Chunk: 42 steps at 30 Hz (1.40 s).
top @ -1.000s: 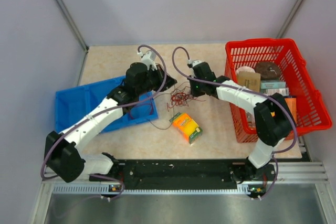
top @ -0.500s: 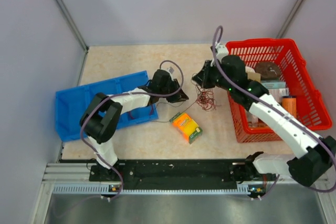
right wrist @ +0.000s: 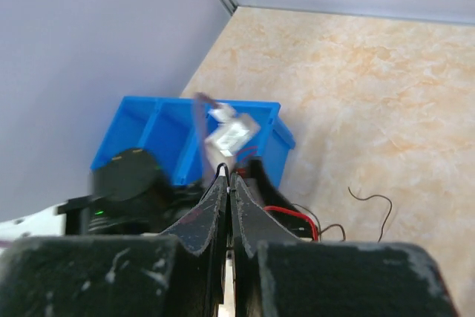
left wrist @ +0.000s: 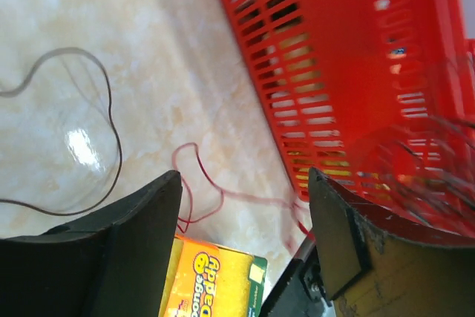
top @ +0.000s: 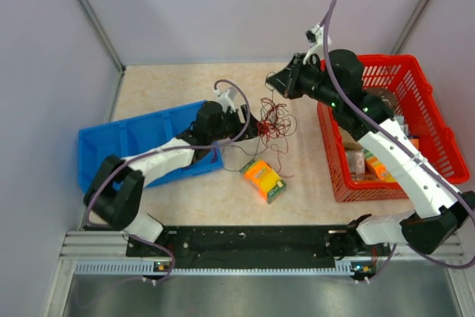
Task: Untangle the cables
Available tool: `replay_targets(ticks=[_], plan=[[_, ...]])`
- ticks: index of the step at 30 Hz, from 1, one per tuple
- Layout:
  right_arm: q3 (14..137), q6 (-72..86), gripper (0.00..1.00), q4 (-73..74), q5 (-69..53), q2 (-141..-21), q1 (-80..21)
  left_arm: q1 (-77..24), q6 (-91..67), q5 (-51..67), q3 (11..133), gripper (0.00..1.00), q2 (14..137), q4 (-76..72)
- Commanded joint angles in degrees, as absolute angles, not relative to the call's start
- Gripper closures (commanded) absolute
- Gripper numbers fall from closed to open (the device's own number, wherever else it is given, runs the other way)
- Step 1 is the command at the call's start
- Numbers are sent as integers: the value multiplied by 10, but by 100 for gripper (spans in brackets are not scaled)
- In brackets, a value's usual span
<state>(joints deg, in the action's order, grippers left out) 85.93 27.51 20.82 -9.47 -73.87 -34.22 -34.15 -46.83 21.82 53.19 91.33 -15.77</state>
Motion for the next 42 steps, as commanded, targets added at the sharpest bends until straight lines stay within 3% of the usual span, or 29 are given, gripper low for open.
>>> replay_targets(ticks=[1,2,5,6,9,12,23,26,33,38,42], plan=[[908,265,100,215,-81,-761,-339,-339,-412,151,465,30,782,-245],[915,263,100,217,-79,-765,-335,-339,-410,126,456,28,764,-245],[934,265,100,225,-95,-780,-322,-340,-384,87,440,5,716,-248],[939,266,100,227,-99,-783,-322,-340,-377,85,439,2,704,-252],[949,271,100,227,-105,-787,-320,-340,-352,136,458,3,707,-265],[960,278,100,227,-112,-789,-321,-344,-350,191,485,11,729,-268],[960,304,100,217,-154,-774,-321,-347,-370,196,550,10,819,-301],[956,308,100,210,-155,-770,-321,-347,-413,237,548,21,847,-369],[955,321,100,195,-173,-766,-321,-347,-475,248,532,59,887,-470],[954,322,100,192,-173,-753,-320,-347,-448,178,540,96,880,-399],[968,316,100,195,-169,-744,-321,-345,-436,89,568,100,891,-258]])
